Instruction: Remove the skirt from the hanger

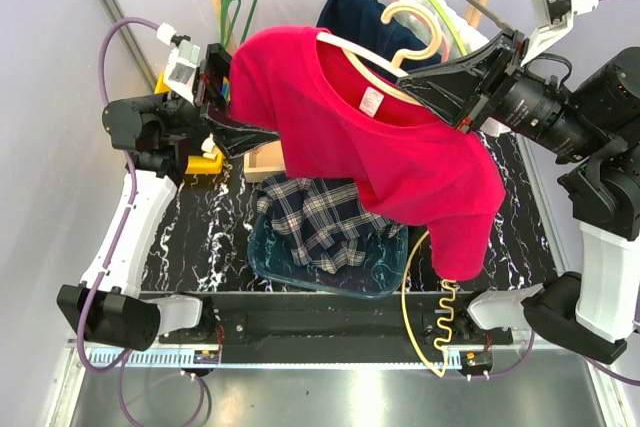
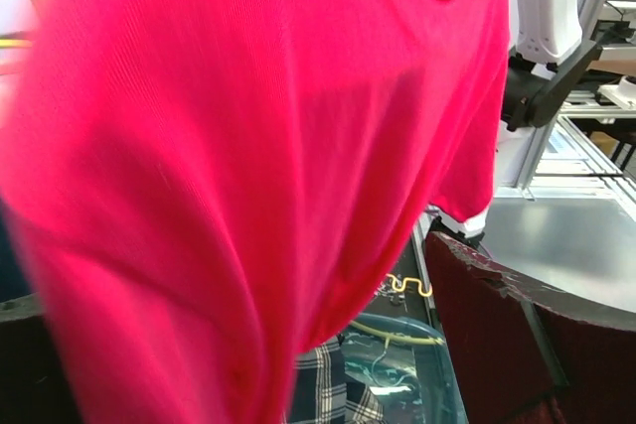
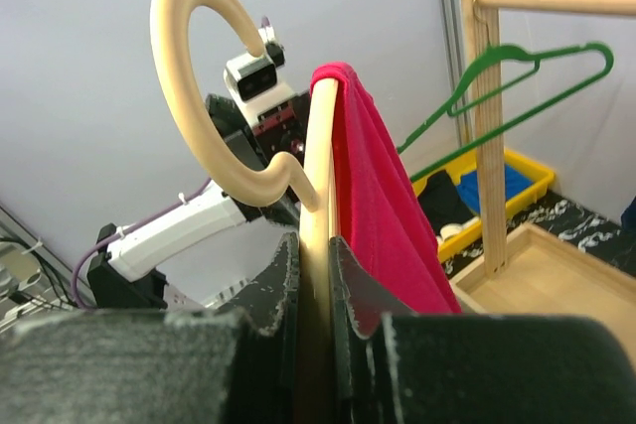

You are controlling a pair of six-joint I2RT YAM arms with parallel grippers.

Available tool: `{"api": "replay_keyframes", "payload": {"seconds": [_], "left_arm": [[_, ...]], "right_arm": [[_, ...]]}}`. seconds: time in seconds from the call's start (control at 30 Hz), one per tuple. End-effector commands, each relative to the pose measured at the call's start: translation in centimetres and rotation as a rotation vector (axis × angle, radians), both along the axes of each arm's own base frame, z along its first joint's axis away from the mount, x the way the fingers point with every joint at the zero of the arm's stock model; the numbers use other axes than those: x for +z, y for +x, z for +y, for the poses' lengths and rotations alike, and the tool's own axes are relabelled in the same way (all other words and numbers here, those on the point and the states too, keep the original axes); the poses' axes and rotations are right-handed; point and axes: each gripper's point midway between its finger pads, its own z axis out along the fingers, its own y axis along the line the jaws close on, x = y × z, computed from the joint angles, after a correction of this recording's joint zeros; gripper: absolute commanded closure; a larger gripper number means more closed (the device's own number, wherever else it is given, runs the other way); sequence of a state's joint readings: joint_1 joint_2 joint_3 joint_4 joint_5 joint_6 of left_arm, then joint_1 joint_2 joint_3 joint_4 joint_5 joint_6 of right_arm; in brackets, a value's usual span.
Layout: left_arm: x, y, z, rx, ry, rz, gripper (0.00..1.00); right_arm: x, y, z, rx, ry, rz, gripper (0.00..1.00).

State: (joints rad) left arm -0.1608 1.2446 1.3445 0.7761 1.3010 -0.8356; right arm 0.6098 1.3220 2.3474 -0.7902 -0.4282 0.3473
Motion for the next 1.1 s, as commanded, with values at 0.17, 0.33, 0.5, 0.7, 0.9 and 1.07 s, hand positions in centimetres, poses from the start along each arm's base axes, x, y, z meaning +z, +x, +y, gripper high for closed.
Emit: {"api": "replay_keyframes", "payload": {"seconds": [0.17,0.33,0.5,0.7,0.9,1.07], "left_arm": [[0.2,-0.9,-0.3,-0.055,0.028,-0.023,0.48],[1.0,-1.5,-0.4,-0.099,0.055,-0.049,1.00],[1.0,-1.9,-0.5,-0.113,0.069,-0.067,1.00],[1.5,-1.8,-0.6,-0.116,0.068,-0.067,1.00],[1.7,-2.0,-0.5,-0.115,0.066,-0.071,1.00],[1.6,-2.2,-0.5,-0.115,0.066,-0.067,1.00]], "right_arm": [[2.8,-0.5,-0.4,-0.003,0.086,-0.122,1.00],[-0.9,1.4,0.7,-0.021,0.027,-0.055,1.00],[-4.1,2.7,1.9,-0.002,-0.022,0.014,1.00],[-5.9,3.8,2.8,0.002,-0.058,0.045,0.89],[-6.8,4.4,2.8,-0.017,-0.069,0.069,0.79],[-7.0,4.5,2.6,-0.033,-0.067,0.075,0.72]]}}
